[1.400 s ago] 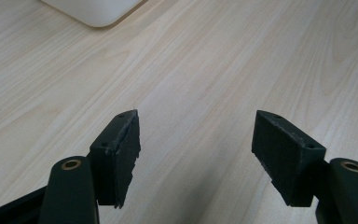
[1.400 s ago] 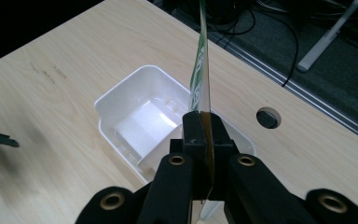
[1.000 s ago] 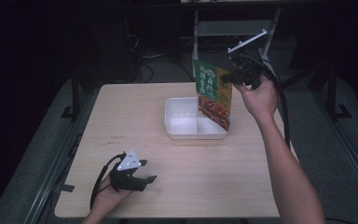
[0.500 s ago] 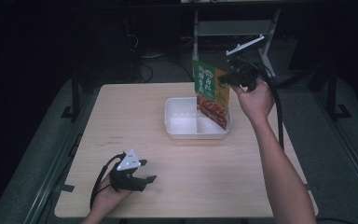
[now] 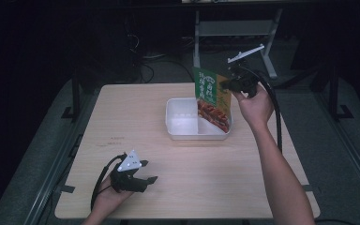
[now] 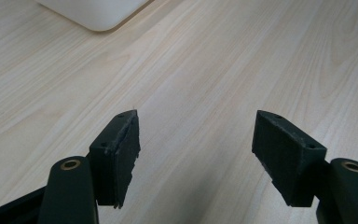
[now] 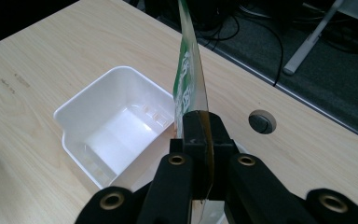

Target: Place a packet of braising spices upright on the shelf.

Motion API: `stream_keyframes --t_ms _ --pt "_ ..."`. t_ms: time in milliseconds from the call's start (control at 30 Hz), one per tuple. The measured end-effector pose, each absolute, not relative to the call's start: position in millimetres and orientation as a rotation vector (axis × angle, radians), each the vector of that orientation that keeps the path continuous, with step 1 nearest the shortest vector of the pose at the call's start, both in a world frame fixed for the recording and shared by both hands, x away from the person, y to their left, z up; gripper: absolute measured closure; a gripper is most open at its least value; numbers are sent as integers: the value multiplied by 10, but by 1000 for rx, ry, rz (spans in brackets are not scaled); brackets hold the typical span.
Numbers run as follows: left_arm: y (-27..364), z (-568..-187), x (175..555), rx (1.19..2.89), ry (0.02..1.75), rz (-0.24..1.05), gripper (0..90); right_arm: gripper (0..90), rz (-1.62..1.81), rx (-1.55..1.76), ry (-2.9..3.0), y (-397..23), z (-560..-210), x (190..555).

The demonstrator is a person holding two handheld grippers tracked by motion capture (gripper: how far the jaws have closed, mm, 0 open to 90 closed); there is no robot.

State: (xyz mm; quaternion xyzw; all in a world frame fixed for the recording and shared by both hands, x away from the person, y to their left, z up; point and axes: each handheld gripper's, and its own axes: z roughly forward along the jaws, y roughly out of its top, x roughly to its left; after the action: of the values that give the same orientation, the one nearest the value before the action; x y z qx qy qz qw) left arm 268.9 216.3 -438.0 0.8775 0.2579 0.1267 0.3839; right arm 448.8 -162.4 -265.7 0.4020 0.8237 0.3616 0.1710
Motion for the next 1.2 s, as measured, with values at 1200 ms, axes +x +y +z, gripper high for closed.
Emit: stream_keyframes --t_ms 1200 --pt "2150 -4383 2691 2239 656 325 318 888 975 1205 2371 -1885 -2847 4359"
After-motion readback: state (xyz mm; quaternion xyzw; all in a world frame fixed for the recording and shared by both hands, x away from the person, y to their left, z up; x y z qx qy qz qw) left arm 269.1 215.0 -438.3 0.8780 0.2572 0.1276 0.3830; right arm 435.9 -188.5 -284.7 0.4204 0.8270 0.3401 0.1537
